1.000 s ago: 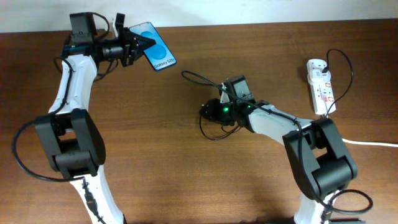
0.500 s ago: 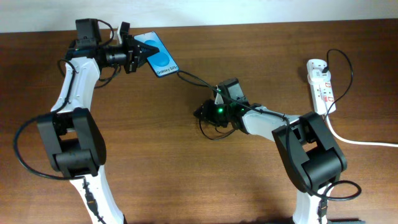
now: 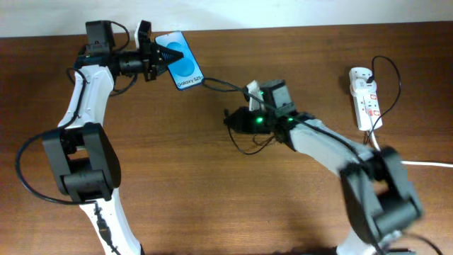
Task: Plug charger to phone and switch on socket
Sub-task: 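Grasp the black USB-C cable end with the right gripper, then raise the cable plug under the phone's bottom port, then push the cable plug up into the phone's charging port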
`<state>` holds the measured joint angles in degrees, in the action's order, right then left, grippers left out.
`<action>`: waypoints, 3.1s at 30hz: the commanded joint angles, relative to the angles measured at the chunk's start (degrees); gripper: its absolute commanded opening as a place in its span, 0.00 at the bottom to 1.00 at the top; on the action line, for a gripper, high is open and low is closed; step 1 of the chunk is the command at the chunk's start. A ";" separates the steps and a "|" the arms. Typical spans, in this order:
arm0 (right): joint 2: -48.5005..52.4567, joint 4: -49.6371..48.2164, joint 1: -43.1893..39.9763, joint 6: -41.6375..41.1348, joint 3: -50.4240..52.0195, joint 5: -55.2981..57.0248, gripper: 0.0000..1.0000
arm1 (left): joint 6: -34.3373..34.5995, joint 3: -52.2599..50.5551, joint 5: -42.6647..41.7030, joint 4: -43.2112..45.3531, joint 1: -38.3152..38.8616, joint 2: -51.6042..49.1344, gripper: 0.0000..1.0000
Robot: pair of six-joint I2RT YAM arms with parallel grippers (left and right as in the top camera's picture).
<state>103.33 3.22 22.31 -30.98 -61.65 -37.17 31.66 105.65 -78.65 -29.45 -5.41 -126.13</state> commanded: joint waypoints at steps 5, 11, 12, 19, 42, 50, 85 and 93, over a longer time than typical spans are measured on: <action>-10.73 0.48 0.17 0.46 -0.83 -13.64 0.04 | -2.23 0.17 -11.47 6.71 3.56 0.35 0.00; -10.71 -0.24 1.46 -3.13 -0.83 -10.93 0.04 | 0.68 0.17 -9.90 6.69 4.33 0.35 0.00; -10.71 -0.61 1.46 -4.33 -0.83 -10.38 0.04 | 0.68 0.17 -9.81 6.69 4.66 0.35 0.00; -10.71 -2.64 1.46 -7.54 -0.83 -10.16 0.04 | 1.33 0.17 -8.57 6.67 6.88 0.35 0.00; -9.84 -5.66 1.31 -14.53 -0.81 -9.99 0.04 | 3.52 0.17 -9.68 6.69 6.93 0.35 0.00; -9.84 -8.22 1.25 -17.64 -0.83 -11.28 0.04 | 5.03 0.17 -11.47 8.46 6.91 0.35 0.00; -9.09 -8.22 0.44 -16.87 -0.81 -11.89 0.04 | 5.18 0.17 -9.05 9.27 6.86 0.35 0.00; -9.09 -10.64 0.44 -16.39 -0.81 -14.32 0.04 | 5.18 0.17 -9.03 9.27 6.86 0.35 0.00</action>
<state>93.93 -5.98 23.00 -48.84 -62.26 -49.60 37.15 105.51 -86.15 -20.45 1.76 -126.13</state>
